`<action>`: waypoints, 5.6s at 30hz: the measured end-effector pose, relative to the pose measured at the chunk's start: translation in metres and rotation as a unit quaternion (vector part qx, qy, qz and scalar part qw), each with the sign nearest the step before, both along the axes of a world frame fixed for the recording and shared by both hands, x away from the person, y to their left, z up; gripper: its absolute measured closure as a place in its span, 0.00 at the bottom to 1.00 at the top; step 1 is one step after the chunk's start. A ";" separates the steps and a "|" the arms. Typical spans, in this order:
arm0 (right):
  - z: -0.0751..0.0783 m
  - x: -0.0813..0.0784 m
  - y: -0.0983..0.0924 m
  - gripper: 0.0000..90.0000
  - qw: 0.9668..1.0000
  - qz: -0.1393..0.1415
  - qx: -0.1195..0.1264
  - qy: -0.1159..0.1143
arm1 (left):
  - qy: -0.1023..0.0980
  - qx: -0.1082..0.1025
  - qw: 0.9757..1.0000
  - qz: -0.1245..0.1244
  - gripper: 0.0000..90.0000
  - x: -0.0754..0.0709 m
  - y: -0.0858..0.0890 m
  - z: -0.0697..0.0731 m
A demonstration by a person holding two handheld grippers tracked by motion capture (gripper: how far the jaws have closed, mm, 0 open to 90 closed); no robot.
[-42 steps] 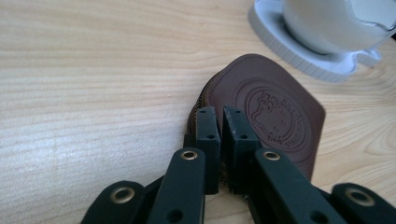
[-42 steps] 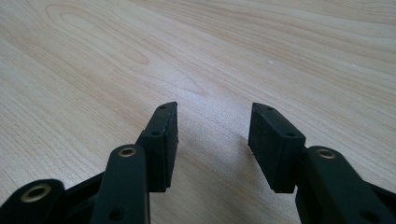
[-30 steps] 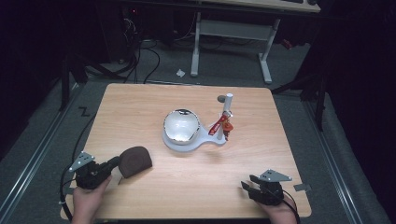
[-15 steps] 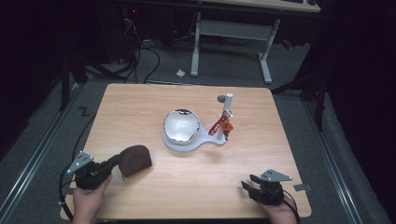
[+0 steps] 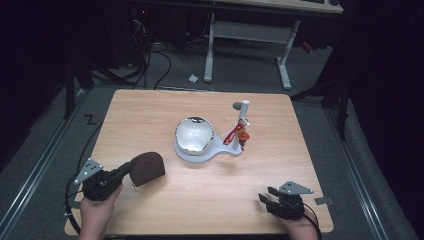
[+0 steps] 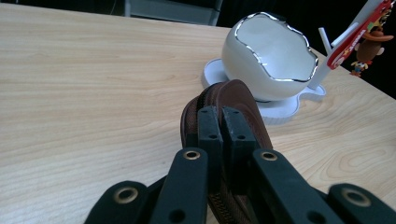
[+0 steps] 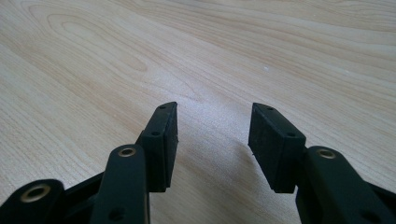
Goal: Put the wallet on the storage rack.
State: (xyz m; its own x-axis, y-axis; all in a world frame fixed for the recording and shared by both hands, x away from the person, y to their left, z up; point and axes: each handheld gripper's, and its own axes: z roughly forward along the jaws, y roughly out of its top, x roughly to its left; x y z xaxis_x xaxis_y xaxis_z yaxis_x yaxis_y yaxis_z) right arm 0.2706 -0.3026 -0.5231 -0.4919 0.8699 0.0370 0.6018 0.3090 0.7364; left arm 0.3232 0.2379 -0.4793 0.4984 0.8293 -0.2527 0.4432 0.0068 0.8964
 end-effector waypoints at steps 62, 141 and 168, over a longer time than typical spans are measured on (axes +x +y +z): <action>0.002 0.000 -0.014 0.58 1.000 -0.008 0.020 -0.004 | -0.011 0.069 0.997 -0.026 0.97 0.101 -0.100 0.079; 0.003 0.000 -0.014 0.58 1.000 -0.001 0.022 -0.008 | -0.017 0.097 0.995 -0.023 0.54 0.106 -0.141 0.070; 0.001 0.000 -0.011 0.58 1.000 0.001 0.016 -0.007 | 0.012 0.108 0.993 -0.041 0.41 0.037 -0.072 -0.002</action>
